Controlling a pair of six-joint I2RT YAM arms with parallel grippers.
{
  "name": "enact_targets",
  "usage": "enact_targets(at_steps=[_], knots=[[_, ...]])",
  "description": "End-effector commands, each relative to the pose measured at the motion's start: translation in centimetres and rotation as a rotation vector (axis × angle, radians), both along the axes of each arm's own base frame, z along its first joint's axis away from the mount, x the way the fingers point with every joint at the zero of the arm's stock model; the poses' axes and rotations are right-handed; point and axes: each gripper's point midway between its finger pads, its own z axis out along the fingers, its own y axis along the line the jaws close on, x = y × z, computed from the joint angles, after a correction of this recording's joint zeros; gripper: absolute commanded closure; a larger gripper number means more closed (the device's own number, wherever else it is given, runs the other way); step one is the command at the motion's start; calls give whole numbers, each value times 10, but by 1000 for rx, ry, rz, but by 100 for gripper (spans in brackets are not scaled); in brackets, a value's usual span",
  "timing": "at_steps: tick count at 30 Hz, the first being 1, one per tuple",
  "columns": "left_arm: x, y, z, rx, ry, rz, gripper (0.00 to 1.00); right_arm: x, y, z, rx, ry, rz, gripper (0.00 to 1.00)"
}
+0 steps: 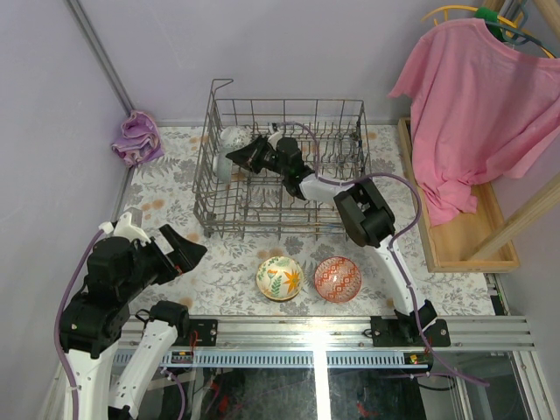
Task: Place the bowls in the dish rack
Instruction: Turn the bowl upside down on the dish rack.
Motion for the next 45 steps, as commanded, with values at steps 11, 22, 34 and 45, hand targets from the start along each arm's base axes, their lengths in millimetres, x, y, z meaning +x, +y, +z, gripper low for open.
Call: enact_targets(at_steps=[11, 22, 34, 45], knots=[[0, -6, -1, 3, 12, -50, 0, 3, -34, 36, 48, -75, -28, 82], [0, -6, -2, 2, 18, -46, 0, 1, -46, 27, -51, -80, -46, 69], [0, -6, -3, 0, 17, -42, 0, 6, -50, 16, -148, -69, -62, 62], [-1, -5, -5, 1, 18, -42, 0, 9, -52, 4, -236, -47, -65, 56]])
